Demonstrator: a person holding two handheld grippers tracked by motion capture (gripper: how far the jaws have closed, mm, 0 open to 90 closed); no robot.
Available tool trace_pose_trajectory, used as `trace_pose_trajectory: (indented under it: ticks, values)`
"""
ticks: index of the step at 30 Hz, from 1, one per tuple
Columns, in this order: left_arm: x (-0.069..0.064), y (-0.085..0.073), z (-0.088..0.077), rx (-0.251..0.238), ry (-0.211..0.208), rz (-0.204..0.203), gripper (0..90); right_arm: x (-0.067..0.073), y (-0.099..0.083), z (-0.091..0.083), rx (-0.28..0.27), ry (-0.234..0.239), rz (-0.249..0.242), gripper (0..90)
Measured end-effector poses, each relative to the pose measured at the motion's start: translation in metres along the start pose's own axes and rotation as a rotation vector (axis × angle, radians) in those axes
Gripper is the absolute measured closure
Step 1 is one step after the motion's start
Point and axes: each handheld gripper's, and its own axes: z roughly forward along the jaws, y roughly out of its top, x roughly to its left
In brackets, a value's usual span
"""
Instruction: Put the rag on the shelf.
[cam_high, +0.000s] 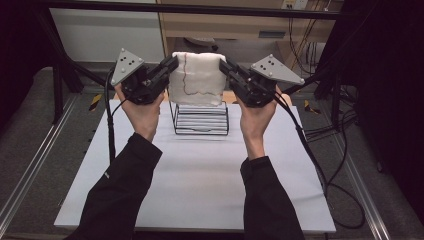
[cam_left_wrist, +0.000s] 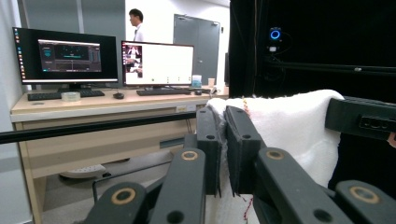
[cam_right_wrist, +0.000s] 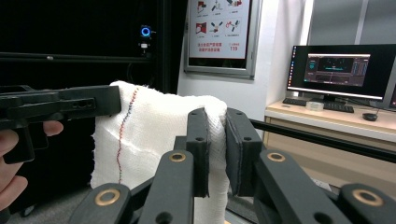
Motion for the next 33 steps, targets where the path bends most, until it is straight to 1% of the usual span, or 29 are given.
trace_pose_trajectory:
  ticks: [5,11,12,13,14,15,16,21,22,24,28,31,33]
  values:
    - [0.005,0.006,0.005,-0.006,0.011,-0.001,84.3,-0.003,0.003,0.008,-0.003,-0.002,0.004,81.1]
    - [0.011,0.012,0.012,-0.013,0.015,-0.001,84.3,-0.006,0.008,0.017,-0.006,-0.006,0.001,81.1]
    - [0.013,0.013,0.013,-0.023,0.017,0.006,84.3,-0.007,0.008,0.019,-0.007,-0.007,-0.001,81.1]
    - [0.014,0.014,0.014,-0.016,0.015,-0.006,84.3,-0.007,0.009,0.02,-0.009,-0.006,-0.003,81.1]
    - [0.014,0.015,0.015,-0.016,0.016,-0.005,84.3,-0.008,0.01,0.022,-0.008,-0.007,0.001,81.1]
    - [0.016,0.016,0.016,-0.025,0.019,0.009,84.3,-0.009,0.011,0.023,-0.009,-0.007,-0.001,81.1]
    - [0.016,0.016,0.017,-0.016,0.018,0.005,84.3,-0.009,0.012,0.024,-0.009,-0.008,0.002,81.1]
    - [0.02,0.02,0.023,-0.016,0.023,0.007,84.3,-0.014,0.016,0.032,-0.012,-0.013,-0.001,81.1]
    - [0.021,0.021,0.024,-0.012,0.024,0.012,84.3,-0.014,0.017,0.033,-0.01,-0.013,0.003,81.1]
    - [0.022,0.023,0.027,-0.019,0.025,0.009,84.3,-0.016,0.018,0.036,-0.012,-0.016,0.001,81.1]
    - [0.026,0.026,0.033,-0.011,0.029,0.02,84.3,-0.02,0.022,0.041,-0.01,-0.019,-0.005,81.1]
    - [0.028,0.028,0.039,-0.013,0.034,0.008,84.3,-0.023,0.023,0.046,-0.006,-0.024,0.003,81.1]
    - [0.03,0.029,0.041,-0.003,0.038,0.016,84.3,-0.025,0.023,0.049,-0.004,-0.026,0.004,81.1]
